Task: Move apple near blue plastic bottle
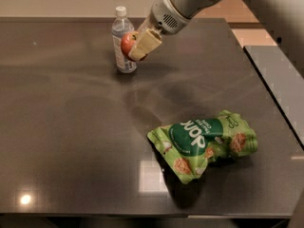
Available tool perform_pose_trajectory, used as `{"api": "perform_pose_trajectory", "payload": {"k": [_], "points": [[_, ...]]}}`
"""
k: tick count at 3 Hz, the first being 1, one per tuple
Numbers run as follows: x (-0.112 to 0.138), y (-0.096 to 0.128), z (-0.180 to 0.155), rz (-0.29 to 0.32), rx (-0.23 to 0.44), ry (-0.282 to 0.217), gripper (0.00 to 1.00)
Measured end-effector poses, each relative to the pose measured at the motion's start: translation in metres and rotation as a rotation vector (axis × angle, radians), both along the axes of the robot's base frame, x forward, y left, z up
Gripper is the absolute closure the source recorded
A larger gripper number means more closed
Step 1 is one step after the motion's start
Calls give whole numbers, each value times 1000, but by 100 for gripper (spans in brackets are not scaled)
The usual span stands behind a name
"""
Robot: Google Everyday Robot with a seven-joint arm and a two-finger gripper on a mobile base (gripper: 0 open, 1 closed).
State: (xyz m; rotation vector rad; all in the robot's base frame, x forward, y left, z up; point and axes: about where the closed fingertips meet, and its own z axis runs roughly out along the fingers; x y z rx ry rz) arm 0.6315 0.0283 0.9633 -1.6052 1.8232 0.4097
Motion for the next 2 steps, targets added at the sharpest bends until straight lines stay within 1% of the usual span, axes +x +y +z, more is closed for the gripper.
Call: {"api": "perform_pose_trajectory", "payload": {"k": [1,2], "points": [[20,-16,-14,-42,-6,24,100],[34,-27,-34,-71,-19,58,100]]}}
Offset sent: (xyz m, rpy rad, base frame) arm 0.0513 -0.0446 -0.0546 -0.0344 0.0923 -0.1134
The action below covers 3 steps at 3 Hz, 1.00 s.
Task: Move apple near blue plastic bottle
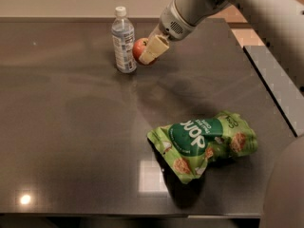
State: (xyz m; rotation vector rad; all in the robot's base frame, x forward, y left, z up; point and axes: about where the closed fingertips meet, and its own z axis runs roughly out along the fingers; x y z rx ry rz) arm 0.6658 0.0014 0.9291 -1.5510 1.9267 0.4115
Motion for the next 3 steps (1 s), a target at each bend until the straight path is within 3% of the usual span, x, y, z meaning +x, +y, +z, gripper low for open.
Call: {"api": "perform_pose_trajectory", "payload": {"k": [2,3], "points": [[13,-9,-37,-20,-34,59,100],[17,-9,-50,-24,-45,83,83]]}}
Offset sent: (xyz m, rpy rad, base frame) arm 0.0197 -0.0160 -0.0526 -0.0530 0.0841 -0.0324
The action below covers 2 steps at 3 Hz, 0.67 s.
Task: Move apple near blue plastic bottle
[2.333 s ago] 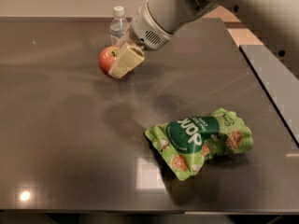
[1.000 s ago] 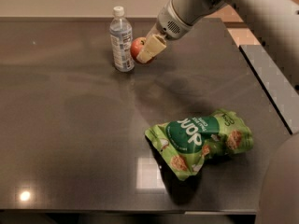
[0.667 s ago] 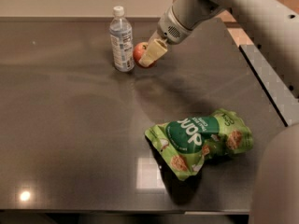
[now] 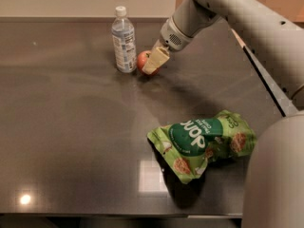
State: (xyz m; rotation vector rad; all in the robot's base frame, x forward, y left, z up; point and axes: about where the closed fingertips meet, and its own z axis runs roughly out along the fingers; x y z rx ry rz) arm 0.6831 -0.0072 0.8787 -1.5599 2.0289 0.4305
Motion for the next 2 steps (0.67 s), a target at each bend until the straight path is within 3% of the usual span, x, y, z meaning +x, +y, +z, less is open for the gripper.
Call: {"api": "perform_pose_trajectory", "payload": {"k": [2], "points": [[4,5,-12,2,-11,29,36]]}}
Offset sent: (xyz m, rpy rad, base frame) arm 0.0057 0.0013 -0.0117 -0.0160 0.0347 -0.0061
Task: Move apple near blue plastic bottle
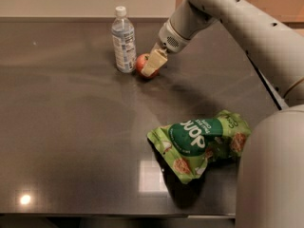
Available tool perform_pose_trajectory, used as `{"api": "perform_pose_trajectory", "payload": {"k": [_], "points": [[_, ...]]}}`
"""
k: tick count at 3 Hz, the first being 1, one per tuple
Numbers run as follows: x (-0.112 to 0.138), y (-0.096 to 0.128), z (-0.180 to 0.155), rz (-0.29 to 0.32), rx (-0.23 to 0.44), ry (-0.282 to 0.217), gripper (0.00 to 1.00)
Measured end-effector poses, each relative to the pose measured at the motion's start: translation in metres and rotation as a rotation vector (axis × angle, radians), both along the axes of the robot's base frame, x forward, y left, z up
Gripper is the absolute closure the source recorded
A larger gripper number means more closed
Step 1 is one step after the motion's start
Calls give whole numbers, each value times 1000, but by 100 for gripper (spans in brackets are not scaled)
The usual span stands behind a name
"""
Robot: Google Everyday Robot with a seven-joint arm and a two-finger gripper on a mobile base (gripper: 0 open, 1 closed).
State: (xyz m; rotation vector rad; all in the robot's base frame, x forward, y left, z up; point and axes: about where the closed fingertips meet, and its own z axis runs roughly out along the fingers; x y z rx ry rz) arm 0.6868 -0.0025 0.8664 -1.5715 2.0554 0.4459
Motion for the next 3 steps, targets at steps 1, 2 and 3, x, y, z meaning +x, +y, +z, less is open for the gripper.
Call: {"api": "perform_pose_trajectory", "payload": {"k": [1,2,3], "points": [[0,2,-3,3,0,4,12],[0,4,-5,6,-1,7,0],[0,4,-5,6,-1,8,0]]}}
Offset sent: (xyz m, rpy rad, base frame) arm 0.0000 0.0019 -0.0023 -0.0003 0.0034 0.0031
